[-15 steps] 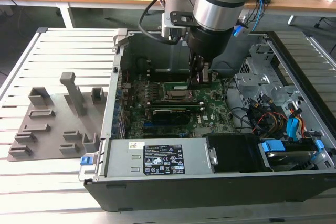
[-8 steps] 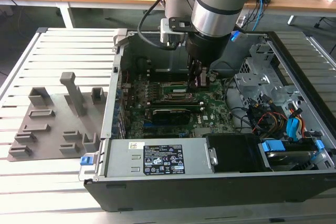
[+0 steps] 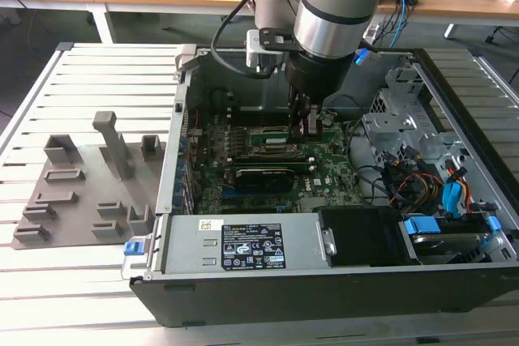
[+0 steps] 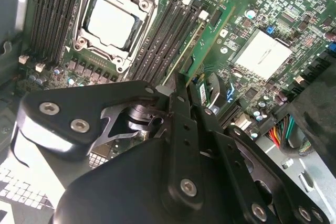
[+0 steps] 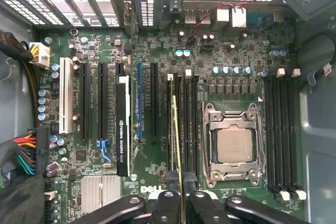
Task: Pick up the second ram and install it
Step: 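Insert the second ram into the second slot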
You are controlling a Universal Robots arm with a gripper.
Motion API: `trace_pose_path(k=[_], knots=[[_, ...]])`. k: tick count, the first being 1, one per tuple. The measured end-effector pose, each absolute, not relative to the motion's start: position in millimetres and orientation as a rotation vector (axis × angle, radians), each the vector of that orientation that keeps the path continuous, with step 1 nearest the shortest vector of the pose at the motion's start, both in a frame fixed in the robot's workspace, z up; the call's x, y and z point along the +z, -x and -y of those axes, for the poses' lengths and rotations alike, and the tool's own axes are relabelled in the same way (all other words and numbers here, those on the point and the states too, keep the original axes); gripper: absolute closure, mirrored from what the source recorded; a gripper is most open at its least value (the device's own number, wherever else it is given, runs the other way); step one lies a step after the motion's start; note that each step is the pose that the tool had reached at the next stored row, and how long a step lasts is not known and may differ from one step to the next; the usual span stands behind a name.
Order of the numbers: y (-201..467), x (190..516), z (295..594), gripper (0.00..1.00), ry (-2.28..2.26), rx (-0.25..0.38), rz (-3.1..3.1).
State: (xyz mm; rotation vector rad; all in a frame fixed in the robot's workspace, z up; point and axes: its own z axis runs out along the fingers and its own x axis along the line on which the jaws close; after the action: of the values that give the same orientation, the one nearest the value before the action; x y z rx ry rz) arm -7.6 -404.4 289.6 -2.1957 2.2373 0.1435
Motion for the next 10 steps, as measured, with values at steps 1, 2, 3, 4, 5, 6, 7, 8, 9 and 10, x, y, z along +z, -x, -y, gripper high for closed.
trace_pose_path(k=[1,2,3,4,5,6,7,8,9,10], knots=[[8,290,404,0.86,2.196,0.144,-2.237],[8,290,404,0.86,2.196,0.144,-2.237],[8,289,404,0.86,2.195,0.144,-2.237],[10,289,403,0.86,2.196,0.144,-2.237],[11,288,402,0.86,2.196,0.144,-2.237],[13,287,401,0.86,2.196,0.144,-2.237],[13,285,399,0.86,2.195,0.144,-2.237],[15,284,397,0.86,2.196,0.144,-2.237],[15,282,396,0.86,2.196,0.144,-2.237],[18,274,394,0.86,2.188,0.144,-2.244]])
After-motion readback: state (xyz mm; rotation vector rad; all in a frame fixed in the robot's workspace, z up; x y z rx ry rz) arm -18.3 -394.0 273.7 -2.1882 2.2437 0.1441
